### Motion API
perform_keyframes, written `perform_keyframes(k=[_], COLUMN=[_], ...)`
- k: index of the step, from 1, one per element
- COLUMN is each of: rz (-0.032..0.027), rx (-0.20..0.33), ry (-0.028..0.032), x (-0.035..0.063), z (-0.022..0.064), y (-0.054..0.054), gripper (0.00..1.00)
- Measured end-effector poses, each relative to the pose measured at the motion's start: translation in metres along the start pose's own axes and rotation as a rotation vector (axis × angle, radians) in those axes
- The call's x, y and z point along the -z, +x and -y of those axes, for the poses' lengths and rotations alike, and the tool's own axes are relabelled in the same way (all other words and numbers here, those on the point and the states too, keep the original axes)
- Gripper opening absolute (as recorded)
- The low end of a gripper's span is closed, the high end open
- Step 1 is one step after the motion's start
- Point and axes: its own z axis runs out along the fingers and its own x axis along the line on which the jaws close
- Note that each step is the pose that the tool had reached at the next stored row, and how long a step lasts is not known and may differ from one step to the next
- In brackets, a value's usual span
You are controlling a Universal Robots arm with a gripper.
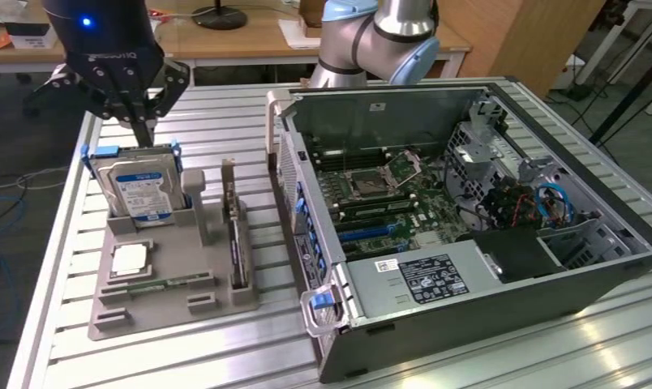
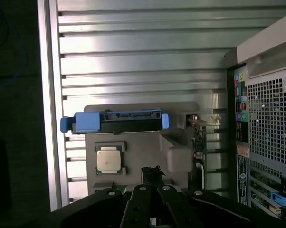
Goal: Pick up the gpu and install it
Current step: 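Pick up the gpu and move the gpu toward the slot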
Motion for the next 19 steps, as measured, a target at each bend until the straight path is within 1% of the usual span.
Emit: perform_keyframes(k=[3, 6, 9, 14, 18, 19], rz=[-0.0002, -0.0003, -0.0004, -0.0005, -0.0005, -0.0004], rx=[0.0, 0.0, 0.0, 0.0, 0.0, 0.0], ry=[-0.0037, -0.0055, -0.006, -0.006, -0.0059, -0.0061], x=[-0.0006, -0.002, -0.0046, -0.0118, -0.014, -0.0142], z=[-0.0009, -0.0018, -0.0027, -0.0032, -0.0043, -0.0045], y=[-0.012, -0.025, -0.039, -0.061, -0.079, -0.082], gripper=[0.11, 0.11, 0.11, 0.11, 0.11, 0.11])
